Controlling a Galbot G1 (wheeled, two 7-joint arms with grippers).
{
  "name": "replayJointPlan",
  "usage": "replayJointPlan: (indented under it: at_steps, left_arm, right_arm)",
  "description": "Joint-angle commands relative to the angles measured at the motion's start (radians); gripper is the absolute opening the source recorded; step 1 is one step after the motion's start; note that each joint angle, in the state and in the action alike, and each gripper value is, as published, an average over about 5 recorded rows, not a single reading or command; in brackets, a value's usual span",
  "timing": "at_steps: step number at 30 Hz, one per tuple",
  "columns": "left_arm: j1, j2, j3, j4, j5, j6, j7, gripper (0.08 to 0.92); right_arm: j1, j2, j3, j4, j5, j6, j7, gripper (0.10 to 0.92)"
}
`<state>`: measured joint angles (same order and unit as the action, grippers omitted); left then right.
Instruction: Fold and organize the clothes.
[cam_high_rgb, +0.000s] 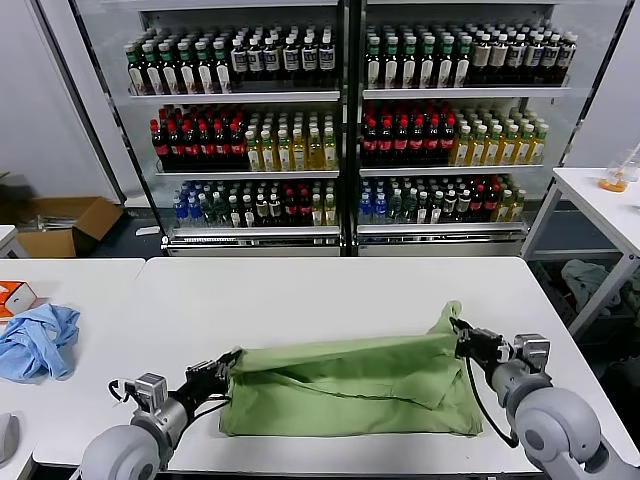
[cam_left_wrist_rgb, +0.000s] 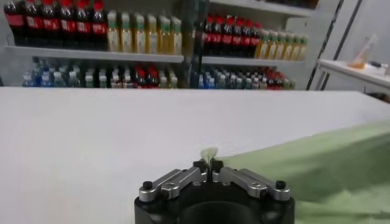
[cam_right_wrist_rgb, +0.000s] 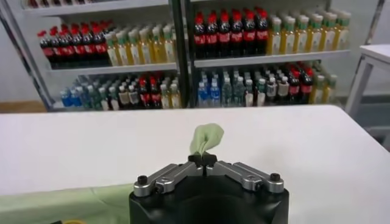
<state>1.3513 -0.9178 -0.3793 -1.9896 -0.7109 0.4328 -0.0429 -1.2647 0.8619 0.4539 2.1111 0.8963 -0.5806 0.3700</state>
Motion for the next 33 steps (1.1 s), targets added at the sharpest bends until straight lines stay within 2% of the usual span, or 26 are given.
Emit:
replayJointPlan:
  at_steps: [1, 6, 10, 19, 27, 33]
  left_arm:
    - [0.031, -0.002, 0.022, 0.037, 0.109, 0.007, -0.001, 0.11]
    - [0.023, -0.023, 0.048, 0.044, 0.201, 0.0, -0.018, 0.096]
    - [0.034, -0.048, 0.059, 0.025, 0.285, -0.031, -0.064, 0.161]
    - [0.085, -0.147, 0.059, -0.028, 0.383, -0.092, -0.202, 0.411]
    - [0.116, -0.239, 0.094, 0.002, 0.466, -0.083, -0.233, 0.654]
    - [0.125, -0.264, 0.11, 0.024, 0.489, -0.08, -0.245, 0.802]
  right_arm:
    - [-0.077, 0.034, -0.022, 0.001, -0.077, 0.001, 0.033, 0.104]
    - [-0.062, 0.049, -0.063, -0.013, -0.153, 0.001, 0.017, 0.104]
    - [-0.074, 0.053, -0.066, 0.007, -0.195, 0.002, 0.002, 0.131]
    - [-0.122, 0.059, -0.046, 0.07, -0.226, 0.003, -0.005, 0.377]
    - [-0.142, 0.062, -0.038, 0.08, -0.235, 0.003, -0.004, 0.611]
    - [-0.138, 0.06, -0.04, 0.075, -0.234, 0.003, -0.003, 0.777]
